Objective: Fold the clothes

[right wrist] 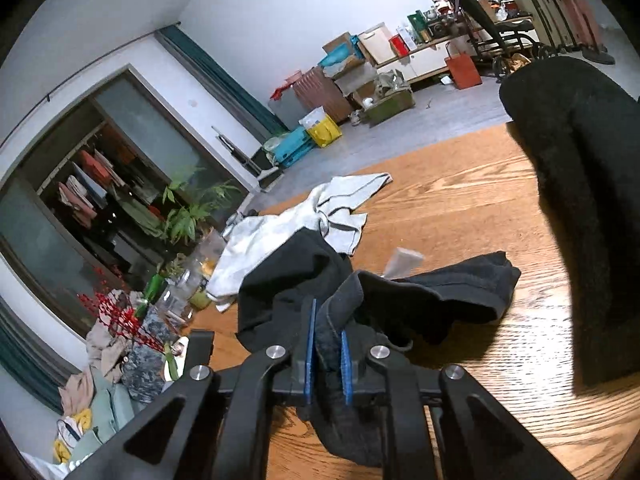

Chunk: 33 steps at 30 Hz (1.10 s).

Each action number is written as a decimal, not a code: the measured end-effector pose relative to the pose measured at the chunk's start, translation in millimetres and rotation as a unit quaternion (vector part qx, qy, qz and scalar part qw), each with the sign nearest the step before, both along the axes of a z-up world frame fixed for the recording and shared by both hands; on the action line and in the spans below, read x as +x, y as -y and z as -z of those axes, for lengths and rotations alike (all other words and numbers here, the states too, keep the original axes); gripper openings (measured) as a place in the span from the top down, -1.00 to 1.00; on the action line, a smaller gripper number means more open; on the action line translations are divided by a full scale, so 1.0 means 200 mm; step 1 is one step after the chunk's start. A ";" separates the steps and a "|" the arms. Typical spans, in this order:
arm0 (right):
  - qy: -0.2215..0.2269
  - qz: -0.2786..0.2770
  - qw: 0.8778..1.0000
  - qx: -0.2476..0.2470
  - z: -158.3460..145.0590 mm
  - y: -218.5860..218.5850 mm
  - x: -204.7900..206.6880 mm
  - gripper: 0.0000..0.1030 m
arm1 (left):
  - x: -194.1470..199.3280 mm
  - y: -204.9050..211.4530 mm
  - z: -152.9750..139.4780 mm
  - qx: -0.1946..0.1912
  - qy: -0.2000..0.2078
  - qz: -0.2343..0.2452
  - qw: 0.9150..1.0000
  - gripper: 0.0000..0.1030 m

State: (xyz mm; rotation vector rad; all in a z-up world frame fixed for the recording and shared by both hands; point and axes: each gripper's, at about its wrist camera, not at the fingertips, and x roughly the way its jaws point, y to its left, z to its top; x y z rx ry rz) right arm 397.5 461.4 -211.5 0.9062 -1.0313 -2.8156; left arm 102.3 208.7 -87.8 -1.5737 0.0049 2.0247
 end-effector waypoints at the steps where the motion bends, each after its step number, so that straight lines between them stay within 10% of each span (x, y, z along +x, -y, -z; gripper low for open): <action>1: -0.012 0.000 1.000 0.000 -0.03 -0.01 0.02 0.76 | 0.01 0.03 -0.09 0.015 -0.021 -0.006 1.000 0.94; 5: -0.069 -0.011 0.997 0.039 -0.26 0.03 0.05 0.77 | 0.06 0.20 -0.54 0.095 -0.107 -0.039 0.989 1.00; 11: -0.216 -0.035 0.970 0.108 -0.73 0.19 0.31 0.77 | 0.25 0.49 -1.34 0.193 -0.255 -0.049 0.946 1.00; 14: -0.277 -0.043 0.952 0.122 -0.97 0.28 0.41 0.77 | 0.31 0.48 -1.48 0.180 -0.259 -0.010 0.949 1.00; 22: -0.343 -0.027 0.921 0.181 -1.56 0.50 0.45 0.78 | 0.17 0.21 -0.98 0.094 -0.130 0.020 0.987 0.99; 26: -0.274 -0.009 0.944 0.181 -1.69 0.56 0.21 0.72 | 0.08 0.18 -0.66 0.062 -0.075 0.011 0.995 0.99; 28: -0.209 -0.018 0.962 0.173 -1.64 0.58 0.00 0.54 | 0.03 0.21 -0.56 0.057 -0.061 -0.005 0.996 0.99; 30: -0.161 -0.025 0.973 0.165 -1.55 0.60 -0.16 -0.76 | -0.03 0.25 -0.47 0.053 -0.050 -0.019 0.997 0.99; 33: -0.119 -0.052 0.980 0.150 -1.40 0.62 -0.30 -0.79 | -0.05 0.28 -0.44 0.054 -0.054 -0.023 0.997 0.99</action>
